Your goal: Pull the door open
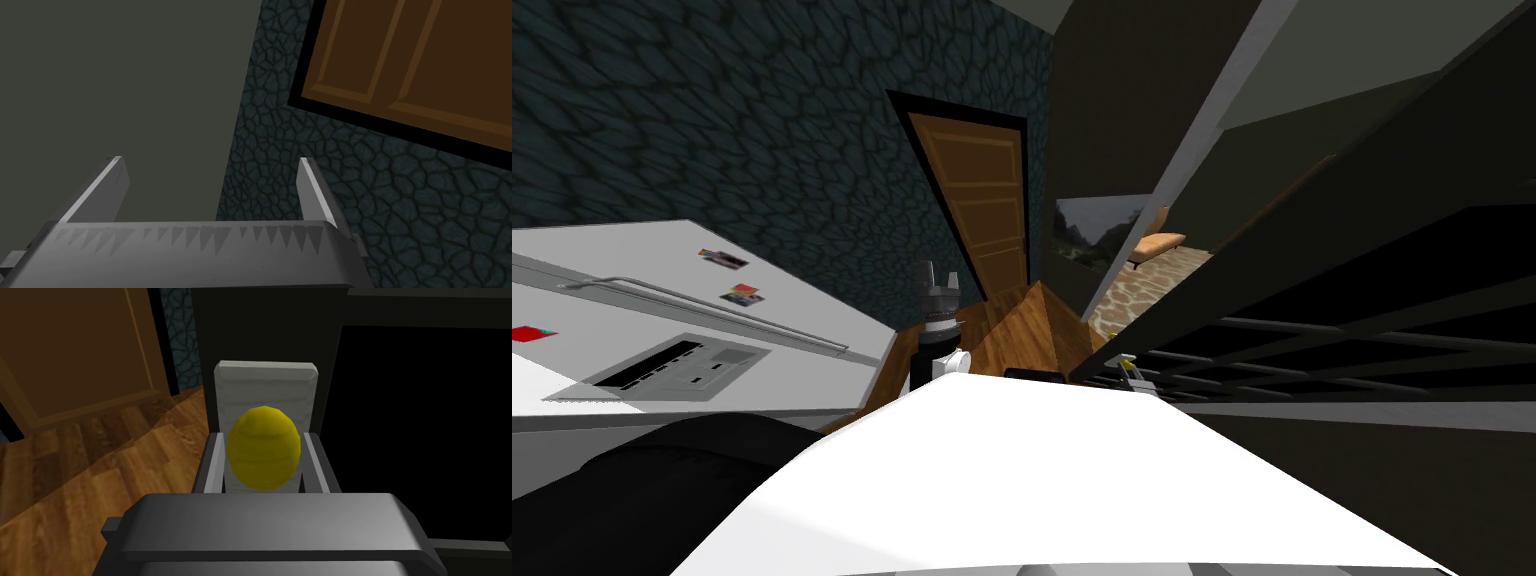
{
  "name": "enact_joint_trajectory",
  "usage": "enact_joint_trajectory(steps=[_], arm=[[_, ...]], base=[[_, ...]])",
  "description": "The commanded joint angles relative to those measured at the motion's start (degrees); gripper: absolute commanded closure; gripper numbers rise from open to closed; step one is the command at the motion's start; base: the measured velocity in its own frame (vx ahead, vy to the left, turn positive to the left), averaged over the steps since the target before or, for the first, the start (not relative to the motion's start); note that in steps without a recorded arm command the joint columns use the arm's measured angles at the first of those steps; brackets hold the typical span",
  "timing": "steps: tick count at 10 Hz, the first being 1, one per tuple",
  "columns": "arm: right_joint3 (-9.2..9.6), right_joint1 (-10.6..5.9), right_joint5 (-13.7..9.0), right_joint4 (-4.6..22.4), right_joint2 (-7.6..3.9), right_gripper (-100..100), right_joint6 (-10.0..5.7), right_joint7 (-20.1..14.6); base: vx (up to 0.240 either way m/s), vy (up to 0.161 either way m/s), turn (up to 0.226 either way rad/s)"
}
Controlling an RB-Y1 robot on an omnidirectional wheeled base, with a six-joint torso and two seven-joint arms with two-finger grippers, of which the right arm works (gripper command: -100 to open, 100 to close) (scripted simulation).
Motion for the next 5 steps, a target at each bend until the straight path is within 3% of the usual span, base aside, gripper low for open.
enact_joint_trajectory(steps=[1, 5], arm=[[0.48, 0.23, 0.33, 0.55, -0.3, 100, -0.86, -0.49], [1.65, 0.31, 1.19, 2.03, -1.04, 100, -3.04, -1.7]], base=[[-0.224, -0.057, 0.159], [-0.205, -0.041, 0.121]])
